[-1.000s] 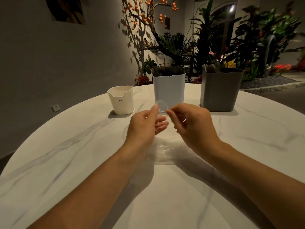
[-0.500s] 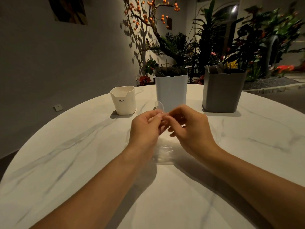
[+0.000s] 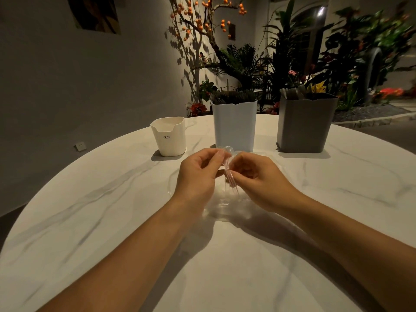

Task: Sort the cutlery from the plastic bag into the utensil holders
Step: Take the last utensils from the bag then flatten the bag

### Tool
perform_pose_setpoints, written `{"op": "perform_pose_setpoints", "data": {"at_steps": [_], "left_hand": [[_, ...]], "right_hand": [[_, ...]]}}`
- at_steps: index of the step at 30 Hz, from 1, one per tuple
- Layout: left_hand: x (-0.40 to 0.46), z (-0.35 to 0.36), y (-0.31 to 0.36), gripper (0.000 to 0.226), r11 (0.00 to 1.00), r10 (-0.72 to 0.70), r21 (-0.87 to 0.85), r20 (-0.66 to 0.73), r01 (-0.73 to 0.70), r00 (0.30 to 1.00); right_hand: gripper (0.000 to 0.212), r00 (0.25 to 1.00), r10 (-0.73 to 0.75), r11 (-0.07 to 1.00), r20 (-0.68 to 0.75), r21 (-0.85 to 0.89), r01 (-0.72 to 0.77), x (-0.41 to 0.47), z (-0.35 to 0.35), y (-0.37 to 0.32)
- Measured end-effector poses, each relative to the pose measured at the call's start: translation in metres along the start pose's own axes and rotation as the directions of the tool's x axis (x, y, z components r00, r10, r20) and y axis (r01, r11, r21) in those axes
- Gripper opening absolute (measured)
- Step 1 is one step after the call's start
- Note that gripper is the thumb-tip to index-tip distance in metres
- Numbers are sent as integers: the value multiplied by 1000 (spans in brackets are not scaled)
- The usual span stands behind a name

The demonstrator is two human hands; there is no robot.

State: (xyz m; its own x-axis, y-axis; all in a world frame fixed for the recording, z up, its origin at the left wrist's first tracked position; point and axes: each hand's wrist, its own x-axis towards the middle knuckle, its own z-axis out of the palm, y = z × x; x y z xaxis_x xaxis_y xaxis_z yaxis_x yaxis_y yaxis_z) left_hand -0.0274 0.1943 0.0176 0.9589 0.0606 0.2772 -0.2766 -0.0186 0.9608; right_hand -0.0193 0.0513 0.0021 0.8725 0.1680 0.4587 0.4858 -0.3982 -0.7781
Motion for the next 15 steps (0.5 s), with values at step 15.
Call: {"op": "perform_pose_setpoints", "data": {"at_steps": [15], "left_hand": [[-7,6,0,17,996,19,93,-52,-14,998]], "right_hand": [[12,983,138,962,-117,252,-105,10,-14,-10]]}}
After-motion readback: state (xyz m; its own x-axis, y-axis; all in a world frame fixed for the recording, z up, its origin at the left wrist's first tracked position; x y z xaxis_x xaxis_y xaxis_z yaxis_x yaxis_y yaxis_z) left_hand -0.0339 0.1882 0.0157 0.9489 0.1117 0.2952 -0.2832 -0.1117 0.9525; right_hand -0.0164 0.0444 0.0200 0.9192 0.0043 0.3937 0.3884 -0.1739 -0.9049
